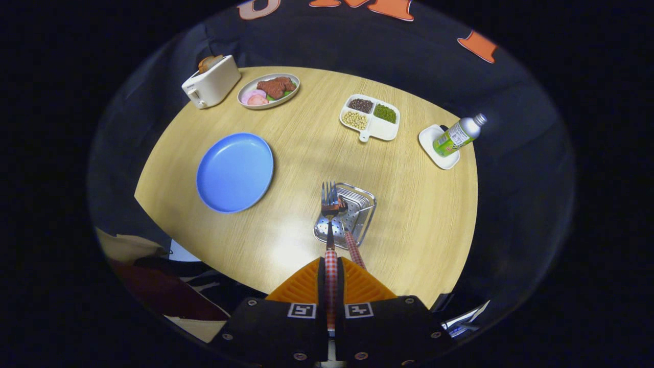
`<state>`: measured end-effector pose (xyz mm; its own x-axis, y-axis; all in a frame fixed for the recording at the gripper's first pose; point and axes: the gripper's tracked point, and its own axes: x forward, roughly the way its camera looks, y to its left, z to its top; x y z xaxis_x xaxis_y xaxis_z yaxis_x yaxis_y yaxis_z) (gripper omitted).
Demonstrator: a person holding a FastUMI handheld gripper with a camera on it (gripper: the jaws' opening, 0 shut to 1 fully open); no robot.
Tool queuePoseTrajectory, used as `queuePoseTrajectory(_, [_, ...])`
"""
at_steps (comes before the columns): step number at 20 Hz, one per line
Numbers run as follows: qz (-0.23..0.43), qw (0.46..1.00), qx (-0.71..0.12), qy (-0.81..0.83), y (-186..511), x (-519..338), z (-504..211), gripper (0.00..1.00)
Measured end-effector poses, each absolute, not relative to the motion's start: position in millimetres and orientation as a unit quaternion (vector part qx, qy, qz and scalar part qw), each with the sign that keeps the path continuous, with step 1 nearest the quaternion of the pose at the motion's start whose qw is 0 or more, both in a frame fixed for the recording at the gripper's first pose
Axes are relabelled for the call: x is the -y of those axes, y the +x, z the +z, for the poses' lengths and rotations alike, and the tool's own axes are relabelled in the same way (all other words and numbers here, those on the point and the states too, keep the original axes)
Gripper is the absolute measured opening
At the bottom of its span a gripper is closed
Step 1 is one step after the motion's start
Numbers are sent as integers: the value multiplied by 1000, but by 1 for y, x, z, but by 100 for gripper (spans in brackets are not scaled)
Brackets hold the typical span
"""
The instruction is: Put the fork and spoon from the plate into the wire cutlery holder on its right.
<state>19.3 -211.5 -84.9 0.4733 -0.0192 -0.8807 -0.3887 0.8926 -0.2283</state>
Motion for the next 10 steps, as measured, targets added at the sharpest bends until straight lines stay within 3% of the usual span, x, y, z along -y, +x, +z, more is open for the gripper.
queuePoseTrajectory(10, [134, 750, -591, -266, 38, 235, -106, 6])
